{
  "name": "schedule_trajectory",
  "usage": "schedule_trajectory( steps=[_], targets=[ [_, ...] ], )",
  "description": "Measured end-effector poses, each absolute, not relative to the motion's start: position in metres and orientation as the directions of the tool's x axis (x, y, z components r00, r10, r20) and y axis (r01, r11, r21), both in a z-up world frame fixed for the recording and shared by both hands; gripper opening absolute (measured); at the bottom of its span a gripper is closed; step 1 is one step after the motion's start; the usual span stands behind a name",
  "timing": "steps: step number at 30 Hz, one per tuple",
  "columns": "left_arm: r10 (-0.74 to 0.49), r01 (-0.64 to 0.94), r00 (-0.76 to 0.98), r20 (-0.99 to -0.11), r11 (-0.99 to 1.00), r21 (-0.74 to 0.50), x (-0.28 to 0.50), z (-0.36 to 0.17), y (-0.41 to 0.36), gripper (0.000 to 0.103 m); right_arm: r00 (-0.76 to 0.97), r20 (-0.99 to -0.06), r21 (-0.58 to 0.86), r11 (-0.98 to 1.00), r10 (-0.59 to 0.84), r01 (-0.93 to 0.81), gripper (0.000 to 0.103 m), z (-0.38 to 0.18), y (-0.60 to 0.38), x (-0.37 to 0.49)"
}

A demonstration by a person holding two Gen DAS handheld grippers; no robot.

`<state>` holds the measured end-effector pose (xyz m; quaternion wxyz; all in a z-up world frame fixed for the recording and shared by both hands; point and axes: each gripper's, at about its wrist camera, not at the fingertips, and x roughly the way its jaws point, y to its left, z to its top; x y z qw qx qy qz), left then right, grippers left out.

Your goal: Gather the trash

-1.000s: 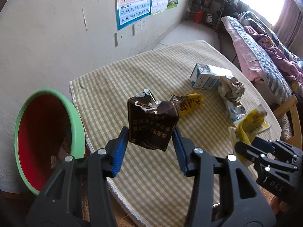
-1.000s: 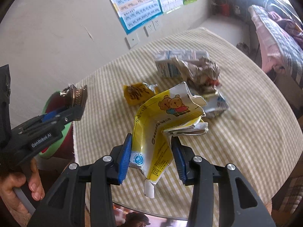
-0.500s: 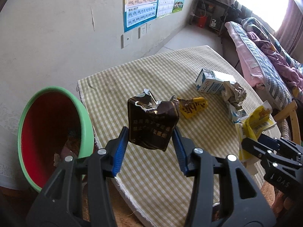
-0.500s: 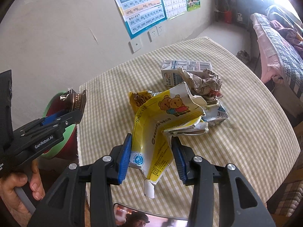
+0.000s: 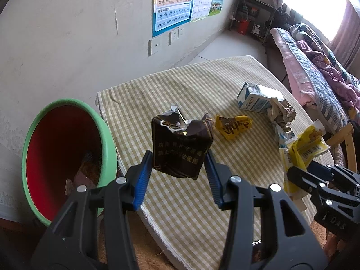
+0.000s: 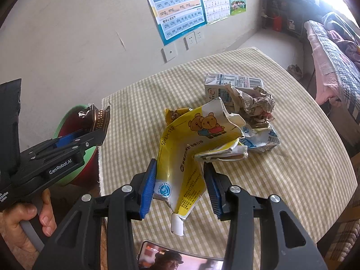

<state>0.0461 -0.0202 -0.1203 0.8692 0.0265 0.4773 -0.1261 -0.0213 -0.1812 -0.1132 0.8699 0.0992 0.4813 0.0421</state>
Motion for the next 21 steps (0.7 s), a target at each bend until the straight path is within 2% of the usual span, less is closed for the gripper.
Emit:
schedule_trajectory(
  steps=[21],
  targets=[
    [-0.175, 0.207, 0.514, -0.84, 0.975, -0.076, 0.048, -0.124, -0.004, 0.045, 0.522, -0.83, 0.206, 0.978, 0.194, -0.035, 0.041, -0.111, -0.162, -0.018]
  ],
)
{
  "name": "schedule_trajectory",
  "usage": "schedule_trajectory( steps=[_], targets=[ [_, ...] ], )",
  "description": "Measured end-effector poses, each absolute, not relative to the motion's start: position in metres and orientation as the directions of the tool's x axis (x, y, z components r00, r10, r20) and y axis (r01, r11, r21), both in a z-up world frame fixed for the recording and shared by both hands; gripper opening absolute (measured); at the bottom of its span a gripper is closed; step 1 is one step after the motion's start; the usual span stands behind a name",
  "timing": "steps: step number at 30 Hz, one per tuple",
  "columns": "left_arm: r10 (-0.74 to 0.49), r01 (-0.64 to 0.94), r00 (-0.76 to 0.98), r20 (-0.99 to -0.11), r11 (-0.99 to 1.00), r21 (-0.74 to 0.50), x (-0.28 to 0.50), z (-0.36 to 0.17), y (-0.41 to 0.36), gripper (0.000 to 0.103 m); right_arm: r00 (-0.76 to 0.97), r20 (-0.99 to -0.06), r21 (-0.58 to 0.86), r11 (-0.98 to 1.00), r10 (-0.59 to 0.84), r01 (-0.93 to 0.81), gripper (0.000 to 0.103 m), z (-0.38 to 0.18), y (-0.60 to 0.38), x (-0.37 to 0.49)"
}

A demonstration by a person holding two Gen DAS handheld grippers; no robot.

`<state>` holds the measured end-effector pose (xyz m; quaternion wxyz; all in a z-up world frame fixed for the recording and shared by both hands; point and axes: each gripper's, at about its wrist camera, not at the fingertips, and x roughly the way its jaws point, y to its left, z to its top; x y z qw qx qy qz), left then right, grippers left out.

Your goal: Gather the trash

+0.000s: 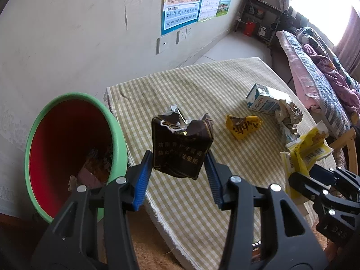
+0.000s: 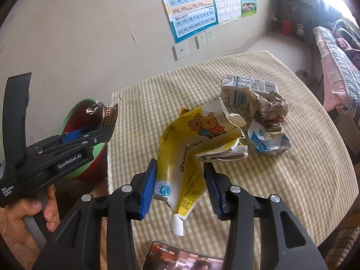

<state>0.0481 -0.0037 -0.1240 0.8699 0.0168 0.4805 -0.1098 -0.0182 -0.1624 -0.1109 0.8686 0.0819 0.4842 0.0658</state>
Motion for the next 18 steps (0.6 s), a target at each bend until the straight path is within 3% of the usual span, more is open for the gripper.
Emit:
schedule_trajectory(
  steps=[18],
  targets=[
    [-0.15, 0.152, 0.528, -0.836, 0.985, -0.081, 0.049, -0.124, 0.025, 0.045, 0.507, -0.834, 0.187, 0.976, 0.216, -0.109, 0.041, -0.106, -0.136, -0.005]
  ],
)
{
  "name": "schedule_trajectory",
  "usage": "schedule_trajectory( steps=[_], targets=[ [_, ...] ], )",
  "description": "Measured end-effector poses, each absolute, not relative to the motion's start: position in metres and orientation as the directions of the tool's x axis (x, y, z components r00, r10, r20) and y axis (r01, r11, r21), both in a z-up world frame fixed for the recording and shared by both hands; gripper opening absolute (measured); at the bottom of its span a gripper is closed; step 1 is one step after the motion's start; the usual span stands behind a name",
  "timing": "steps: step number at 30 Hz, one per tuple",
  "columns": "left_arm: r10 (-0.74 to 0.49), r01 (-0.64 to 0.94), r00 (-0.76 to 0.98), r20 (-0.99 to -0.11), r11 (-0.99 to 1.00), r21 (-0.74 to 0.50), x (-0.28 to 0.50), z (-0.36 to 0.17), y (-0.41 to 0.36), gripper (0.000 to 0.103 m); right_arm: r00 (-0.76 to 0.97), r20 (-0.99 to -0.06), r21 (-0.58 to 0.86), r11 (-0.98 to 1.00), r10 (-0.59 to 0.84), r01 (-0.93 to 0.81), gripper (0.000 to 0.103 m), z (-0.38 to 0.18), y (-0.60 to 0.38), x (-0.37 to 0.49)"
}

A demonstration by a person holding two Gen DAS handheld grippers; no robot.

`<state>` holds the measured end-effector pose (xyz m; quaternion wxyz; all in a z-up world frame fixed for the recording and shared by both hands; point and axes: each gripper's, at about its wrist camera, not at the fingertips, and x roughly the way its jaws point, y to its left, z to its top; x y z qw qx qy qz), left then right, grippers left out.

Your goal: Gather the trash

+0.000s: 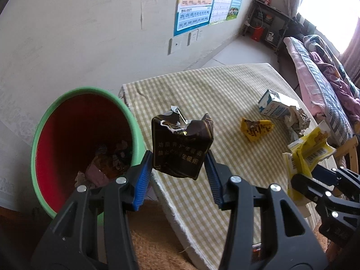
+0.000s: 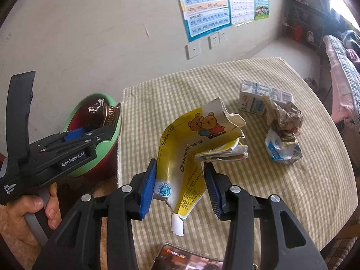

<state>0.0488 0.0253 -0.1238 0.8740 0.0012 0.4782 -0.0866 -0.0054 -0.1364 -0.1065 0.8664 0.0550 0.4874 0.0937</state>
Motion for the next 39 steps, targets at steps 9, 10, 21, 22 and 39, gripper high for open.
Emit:
schedule_trajectory(
  steps=[9, 10, 21, 22, 39],
  targets=[
    [-0.128, 0.115, 0.537, -0.834, 0.99, -0.078, 0.049, -0.126, 0.046, 0.045, 0.482, -0.846, 0.165, 0.972, 0.226, -0.166, 0.041, -0.11, -0.112, 0.003],
    [-0.126, 0.111, 0.537, -0.834, 0.991, -0.079, 0.049, -0.126, 0.048, 0.045, 0.479, -0.848, 0.164, 0.972, 0.227, -0.171, 0.041, -0.111, -0.11, 0.005],
    [-0.077, 0.033, 0.534, -0.842, 0.997, -0.07, 0.047, -0.134, 0.087, 0.045, 0.443, -0.857, 0.165, 0.955, 0.262, -0.247, 0.041, -0.117, -0.076, 0.019],
    [-0.072, 0.028, 0.532, -0.844, 0.997, -0.068, 0.046, -0.136, 0.09, 0.045, 0.44, -0.858, 0.164, 0.953, 0.266, -0.256, 0.041, -0.118, -0.072, 0.02],
    [-0.009, -0.074, 0.528, -0.849, 0.996, -0.057, 0.048, -0.143, 0.132, 0.045, 0.398, -0.853, 0.17, 0.901, 0.337, -0.398, 0.042, -0.116, -0.017, 0.038]
  ],
)
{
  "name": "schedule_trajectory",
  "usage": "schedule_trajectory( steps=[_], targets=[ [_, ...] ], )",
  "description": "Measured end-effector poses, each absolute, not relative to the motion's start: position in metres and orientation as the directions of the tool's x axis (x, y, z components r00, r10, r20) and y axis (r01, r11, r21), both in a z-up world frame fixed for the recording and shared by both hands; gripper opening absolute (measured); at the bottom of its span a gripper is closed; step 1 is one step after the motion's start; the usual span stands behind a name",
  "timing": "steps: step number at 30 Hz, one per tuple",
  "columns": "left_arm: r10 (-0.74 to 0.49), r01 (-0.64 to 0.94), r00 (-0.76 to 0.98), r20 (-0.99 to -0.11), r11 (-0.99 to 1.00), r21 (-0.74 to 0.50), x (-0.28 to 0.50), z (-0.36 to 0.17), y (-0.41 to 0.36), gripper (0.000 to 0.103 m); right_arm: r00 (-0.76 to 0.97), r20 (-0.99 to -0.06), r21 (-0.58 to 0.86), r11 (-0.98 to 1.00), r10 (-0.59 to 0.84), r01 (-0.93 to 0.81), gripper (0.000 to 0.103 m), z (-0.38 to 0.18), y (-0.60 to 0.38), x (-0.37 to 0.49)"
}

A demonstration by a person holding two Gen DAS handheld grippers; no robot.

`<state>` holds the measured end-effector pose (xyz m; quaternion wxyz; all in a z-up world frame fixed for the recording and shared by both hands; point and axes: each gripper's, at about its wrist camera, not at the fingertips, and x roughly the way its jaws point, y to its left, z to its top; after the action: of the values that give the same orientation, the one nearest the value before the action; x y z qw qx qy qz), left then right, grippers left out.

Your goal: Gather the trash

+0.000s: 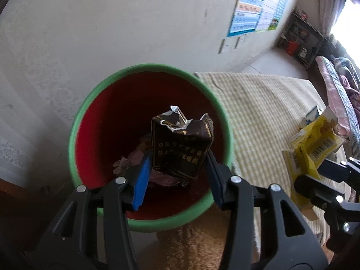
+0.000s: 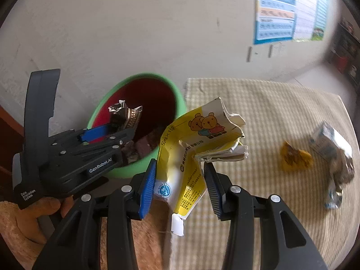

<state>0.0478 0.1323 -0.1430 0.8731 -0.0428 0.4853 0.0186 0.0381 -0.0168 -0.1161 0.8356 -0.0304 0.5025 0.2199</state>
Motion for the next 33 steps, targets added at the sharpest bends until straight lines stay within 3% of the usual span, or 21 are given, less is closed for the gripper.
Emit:
schedule_trajectory(
  steps=[14, 16, 17, 18, 25, 30, 33],
  targets=[
    [0.095, -0.231, 0.498, -0.862, 0.973, -0.026, 0.05, -0.152, 0.196, 0.045, 0.349, -0.832, 0.211, 0.827, 0.432, -0.522, 0.045, -0.109, 0.052, 0.071],
    [0.101, -0.235, 0.495, -0.863, 0.972, -0.02, 0.052, -0.153, 0.198, 0.048, 0.343, -0.822, 0.236, 0.82, 0.455, -0.522, 0.05, -0.107, 0.057, 0.075],
    [0.108, -0.237, 0.49, -0.865, 0.971, -0.012, 0.052, -0.153, 0.198, 0.059, 0.341, -0.817, 0.247, 0.817, 0.464, -0.52, 0.055, -0.106, 0.058, 0.075],
    [0.118, -0.242, 0.492, -0.863, 0.97, -0.005, 0.051, -0.154, 0.199, 0.064, 0.342, -0.811, 0.258, 0.816, 0.474, -0.518, 0.06, -0.104, 0.058, 0.075],
    [0.116, -0.239, 0.493, -0.862, 0.971, -0.006, 0.049, -0.152, 0.193, 0.064, 0.371, -0.792, 0.293, 0.835, 0.485, -0.465, 0.063, -0.099, 0.029, 0.073],
    [0.111, -0.205, 0.506, -0.855, 0.979, 0.006, 0.048, -0.147, 0.179, 0.065, 0.473, -0.804, 0.231, 0.923, 0.359, -0.307, 0.065, -0.102, -0.049, 0.064],
    [0.1, -0.185, 0.508, -0.855, 0.983, 0.005, 0.049, -0.146, 0.168, 0.065, 0.553, -0.811, 0.152, 0.982, 0.189, -0.113, 0.066, -0.103, -0.127, 0.059]
  ],
)
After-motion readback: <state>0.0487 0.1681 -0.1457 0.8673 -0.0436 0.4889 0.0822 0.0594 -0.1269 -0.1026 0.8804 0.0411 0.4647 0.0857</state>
